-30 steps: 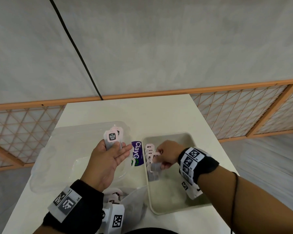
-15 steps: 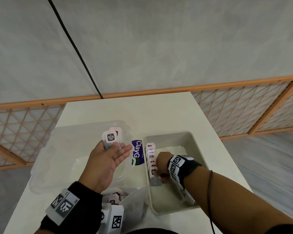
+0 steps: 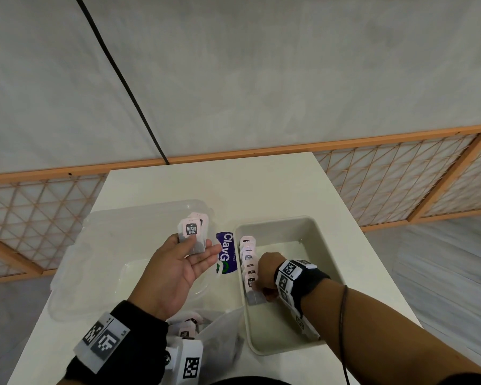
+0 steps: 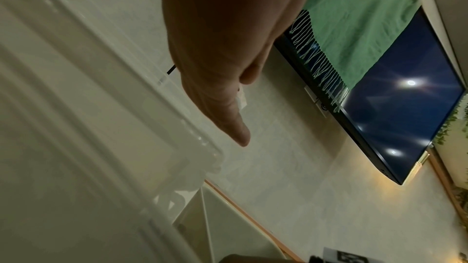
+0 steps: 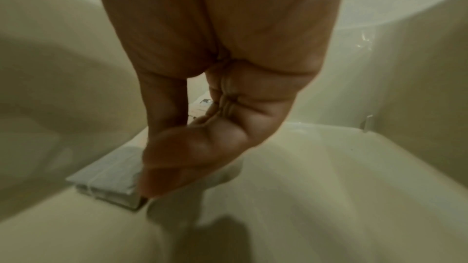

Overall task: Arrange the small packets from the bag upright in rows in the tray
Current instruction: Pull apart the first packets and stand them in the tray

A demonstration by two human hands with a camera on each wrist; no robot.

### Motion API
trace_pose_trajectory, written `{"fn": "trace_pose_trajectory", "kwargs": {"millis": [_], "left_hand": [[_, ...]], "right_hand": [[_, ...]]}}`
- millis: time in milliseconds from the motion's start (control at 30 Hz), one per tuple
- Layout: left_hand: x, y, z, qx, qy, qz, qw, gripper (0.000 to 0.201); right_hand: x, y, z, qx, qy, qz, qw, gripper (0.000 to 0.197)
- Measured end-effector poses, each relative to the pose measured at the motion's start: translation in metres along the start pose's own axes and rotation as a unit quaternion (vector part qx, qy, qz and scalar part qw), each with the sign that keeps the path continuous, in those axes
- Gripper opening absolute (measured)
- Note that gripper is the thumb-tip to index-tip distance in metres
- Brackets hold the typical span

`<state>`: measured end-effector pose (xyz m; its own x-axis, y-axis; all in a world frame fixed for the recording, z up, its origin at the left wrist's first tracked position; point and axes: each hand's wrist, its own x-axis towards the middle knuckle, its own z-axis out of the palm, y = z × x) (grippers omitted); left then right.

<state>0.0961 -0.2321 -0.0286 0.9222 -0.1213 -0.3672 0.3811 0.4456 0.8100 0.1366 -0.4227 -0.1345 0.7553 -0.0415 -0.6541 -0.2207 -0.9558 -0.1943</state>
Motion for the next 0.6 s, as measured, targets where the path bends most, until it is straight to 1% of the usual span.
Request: {"fn": "trace_pose_trajectory", "kwargs": {"millis": [67, 100, 167, 200, 300, 367, 400, 433, 500, 533, 567, 600], "left_hand": [[0.0, 0.0, 0.001, -0.012, -0.007, -0.006, 1.0, 0.02], [-0.001, 0.0, 0.001, -0.009, -0.009, -0.008, 1.0, 0.022], [-0.001, 0.0, 0.002, 0.003, -0.011, -0.009, 1.0, 0.023], [-0.001, 0.0, 0.002, 0.011, -0.011, -0.009, 1.0, 0.023], [-0.001, 0.0, 0.001, 0.057, -0.008, -0.003, 0.998, 0.022], [-0.001, 0.0, 0.0, 0.083, -0.007, 0.006, 0.997, 0.023], [0.0, 0.0, 0.0, 0.086, -0.009, 0.01, 0.996, 0.022], [0.0, 0.0, 0.001, 0.085, -0.013, 0.014, 0.996, 0.022], [0.0, -0.001, 0.003, 0.078, -0.02, 0.024, 0.997, 0.022], [0.0, -0.001, 0.005, 0.076, -0.024, 0.03, 0.996, 0.021], [-0.001, -0.002, 0.006, 0.076, -0.028, 0.036, 0.996, 0.02], [-0.001, -0.002, 0.007, 0.078, -0.033, 0.043, 0.995, 0.018]], "right_hand": [[0.0, 0.0, 0.002, 0.007, 0.003, -0.006, 1.0, 0.017], [0.0, 0.001, 0.003, 0.012, 0.006, -0.013, 1.0, 0.017], [-0.001, 0.002, 0.002, 0.022, 0.013, -0.022, 0.999, 0.027], [-0.003, 0.002, 0.0, 0.027, 0.011, -0.025, 0.999, 0.029], [-0.015, -0.001, -0.014, 0.031, 0.005, -0.056, 0.998, 0.021], [-0.028, -0.003, -0.03, 0.066, 0.039, -0.096, 0.992, 0.023], [-0.036, -0.005, -0.039, 0.128, 0.062, -0.12, 0.982, 0.023], [-0.046, -0.008, -0.048, 0.219, 0.079, -0.145, 0.962, 0.023], [-0.066, -0.015, -0.062, 0.385, 0.095, -0.208, 0.894, 0.022], [-0.075, -0.019, -0.067, 0.432, 0.1, -0.241, 0.863, 0.021], [-0.082, -0.023, -0.07, 0.459, 0.105, -0.271, 0.84, 0.018], [-0.088, -0.026, -0.072, 0.47, 0.11, -0.297, 0.824, 0.015]]}}
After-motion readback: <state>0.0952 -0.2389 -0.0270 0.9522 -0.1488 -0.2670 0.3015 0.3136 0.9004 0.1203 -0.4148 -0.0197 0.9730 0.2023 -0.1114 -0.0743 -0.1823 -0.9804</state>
